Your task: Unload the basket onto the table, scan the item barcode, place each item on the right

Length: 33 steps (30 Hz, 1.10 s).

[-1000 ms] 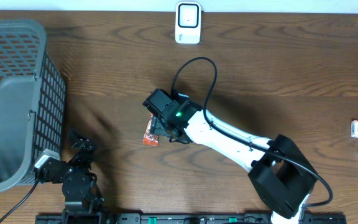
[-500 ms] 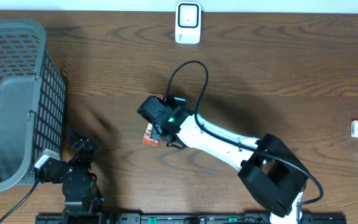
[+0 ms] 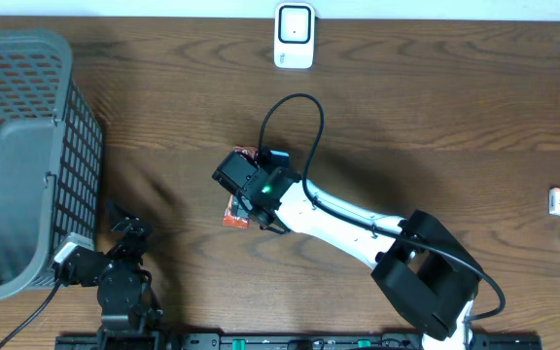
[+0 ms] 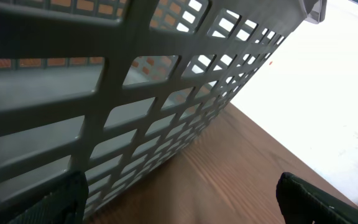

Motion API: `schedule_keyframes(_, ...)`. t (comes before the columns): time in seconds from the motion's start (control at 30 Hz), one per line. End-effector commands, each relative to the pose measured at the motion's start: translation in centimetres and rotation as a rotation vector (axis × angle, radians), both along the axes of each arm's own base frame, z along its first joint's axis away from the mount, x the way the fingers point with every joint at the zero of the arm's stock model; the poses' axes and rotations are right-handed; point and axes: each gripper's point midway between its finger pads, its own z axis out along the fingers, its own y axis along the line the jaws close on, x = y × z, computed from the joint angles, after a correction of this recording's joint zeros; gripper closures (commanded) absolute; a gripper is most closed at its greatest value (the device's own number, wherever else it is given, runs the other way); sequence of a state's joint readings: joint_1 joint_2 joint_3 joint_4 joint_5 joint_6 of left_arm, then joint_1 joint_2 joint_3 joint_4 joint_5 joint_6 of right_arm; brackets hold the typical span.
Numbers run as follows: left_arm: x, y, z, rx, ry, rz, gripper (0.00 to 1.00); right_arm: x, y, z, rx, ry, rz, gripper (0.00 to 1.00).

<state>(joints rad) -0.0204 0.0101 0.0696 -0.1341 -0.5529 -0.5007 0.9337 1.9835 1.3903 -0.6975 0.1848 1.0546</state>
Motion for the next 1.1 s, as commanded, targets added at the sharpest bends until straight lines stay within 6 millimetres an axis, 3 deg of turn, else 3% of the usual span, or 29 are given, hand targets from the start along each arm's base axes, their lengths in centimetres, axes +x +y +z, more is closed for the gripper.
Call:
schedule_keyframes(0.0, -0.2, 0.3, -1.1, 0.005, 0.035, 0.019, 0.03, 0.8, -0.6, -0.5, -0.048, -0.042, -0.013, 0.15)
schedule_keyframes(0.33, -0.2, 0.3, -1.1, 0.005, 0.035, 0.019, 0.03, 1.3, -0.7, -1.2, -0.061, -0.059, -0.024, 0.26)
schedule_keyframes(0.67, -0.2, 0.3, -1.1, 0.005, 0.035, 0.019, 0.03, 1.4, -0.7, -1.9, -0.069, -0.058, -0.038, 0.45)
schedule_keyframes(0.83, -0.2, 0.3, -1.1, 0.005, 0.035, 0.019, 0.03, 1.5, -0.6, -1.8, -0.067, -0.066, -0.038, 0.48)
schedule_keyframes(0.97, -0.2, 0.3, -1.1, 0.005, 0.035, 0.019, 0.03, 0.9, -0.1, -0.2, -0.011, -0.030, -0.029, 0.48)
schedule_keyframes(1.07, -0.2, 0.3, -1.1, 0.005, 0.035, 0.019, 0.03, 0.7, -0.2, 2.7, 0.039, -0.019, -0.030, 0.46)
